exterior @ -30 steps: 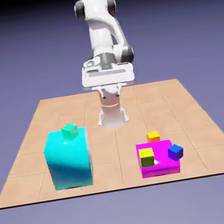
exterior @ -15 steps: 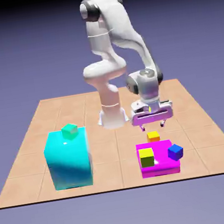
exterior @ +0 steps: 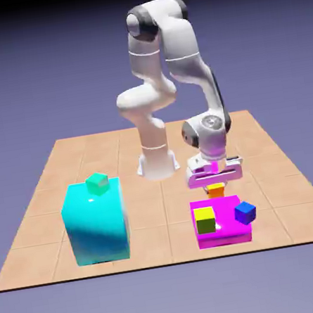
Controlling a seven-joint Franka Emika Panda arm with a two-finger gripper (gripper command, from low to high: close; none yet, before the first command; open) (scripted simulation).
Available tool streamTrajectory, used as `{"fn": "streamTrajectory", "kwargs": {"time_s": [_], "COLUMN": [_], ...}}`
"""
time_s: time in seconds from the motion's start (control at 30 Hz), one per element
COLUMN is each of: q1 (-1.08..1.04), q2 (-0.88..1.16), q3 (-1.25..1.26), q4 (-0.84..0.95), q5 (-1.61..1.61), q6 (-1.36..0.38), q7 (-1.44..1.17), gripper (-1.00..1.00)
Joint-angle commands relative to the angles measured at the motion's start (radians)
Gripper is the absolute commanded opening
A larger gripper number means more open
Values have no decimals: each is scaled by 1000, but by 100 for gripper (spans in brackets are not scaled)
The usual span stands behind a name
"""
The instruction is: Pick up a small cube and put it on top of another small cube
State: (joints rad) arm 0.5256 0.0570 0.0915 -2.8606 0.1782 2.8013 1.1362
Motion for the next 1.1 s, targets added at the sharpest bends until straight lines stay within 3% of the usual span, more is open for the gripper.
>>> {"fn": "streamTrajectory", "kwargs": {"time_s": [0.0,0.1,0.73,0.8,0.93,0.97,1.07], "q1": [4,9,-679,-692,-672,-672,-682], "q2": [-36,-100,44,46,164,164,105], "q3": [-6,-16,281,287,266,266,277], "q4": [-4,-10,628,641,579,579,610], "q5": [-6,-18,-170,-173,-229,-229,-201], "q6": [-33,-90,-597,-607,-435,-435,-521], "q7": [5,15,-18,-19,19,19,0], "gripper": [-100,-100,-100,-100,-100,100,100]}}
